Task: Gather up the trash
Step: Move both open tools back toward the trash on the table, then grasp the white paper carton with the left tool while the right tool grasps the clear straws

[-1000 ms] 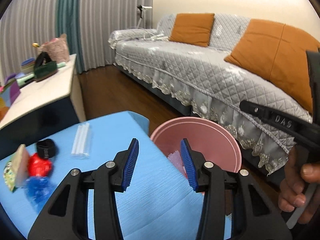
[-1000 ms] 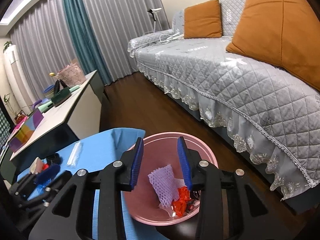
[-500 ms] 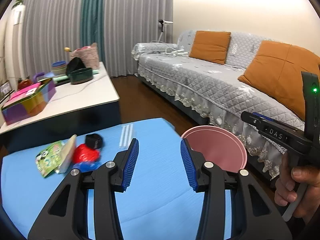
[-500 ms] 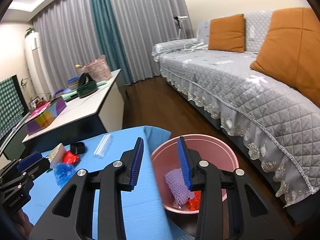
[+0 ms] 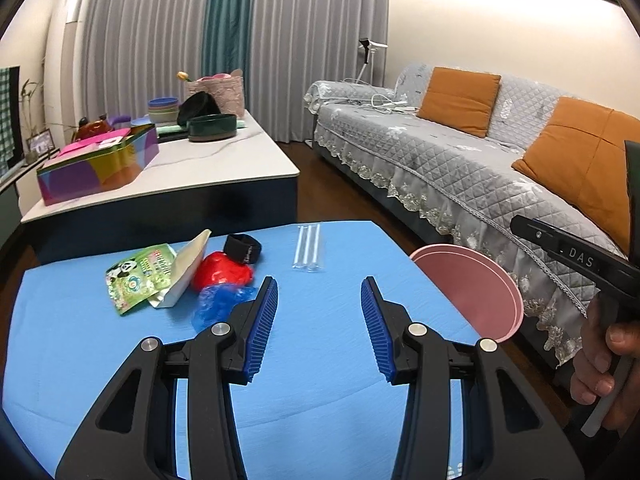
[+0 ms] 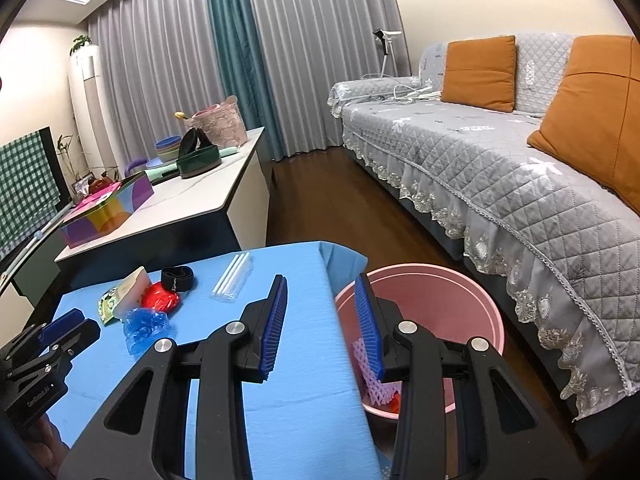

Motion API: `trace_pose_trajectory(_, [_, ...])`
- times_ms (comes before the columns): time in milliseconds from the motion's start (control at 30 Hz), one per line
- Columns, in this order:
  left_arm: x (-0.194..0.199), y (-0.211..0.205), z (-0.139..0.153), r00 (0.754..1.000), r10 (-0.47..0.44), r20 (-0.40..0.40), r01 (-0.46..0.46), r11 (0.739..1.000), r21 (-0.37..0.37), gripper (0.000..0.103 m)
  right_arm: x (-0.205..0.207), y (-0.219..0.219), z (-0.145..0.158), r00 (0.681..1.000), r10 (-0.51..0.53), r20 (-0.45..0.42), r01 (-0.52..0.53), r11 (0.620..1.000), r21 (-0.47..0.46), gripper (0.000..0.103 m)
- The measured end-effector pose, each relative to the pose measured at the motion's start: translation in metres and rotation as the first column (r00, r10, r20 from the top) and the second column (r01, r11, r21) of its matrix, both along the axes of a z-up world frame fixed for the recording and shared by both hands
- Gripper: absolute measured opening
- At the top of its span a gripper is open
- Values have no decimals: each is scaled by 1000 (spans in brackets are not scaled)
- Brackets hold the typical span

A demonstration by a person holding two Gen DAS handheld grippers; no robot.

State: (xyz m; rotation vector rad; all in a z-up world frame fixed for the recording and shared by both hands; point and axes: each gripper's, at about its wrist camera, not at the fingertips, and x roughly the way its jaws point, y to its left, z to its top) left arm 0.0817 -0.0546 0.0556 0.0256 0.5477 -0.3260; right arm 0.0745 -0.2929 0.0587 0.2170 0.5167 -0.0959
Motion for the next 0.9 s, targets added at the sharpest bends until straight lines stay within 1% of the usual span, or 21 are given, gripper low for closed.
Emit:
trace_pose_trajectory(267, [4,7,-4,1000,17,-7,-17,1000,-9,43,7,13,-2,1000,22,-3,-22,1000,-7,36])
trace_pose_trajectory(900, [12,14,-12,999,48,-24,-48,999,-24,43,17,19,-9,999,35,-17,-35,999,13,36])
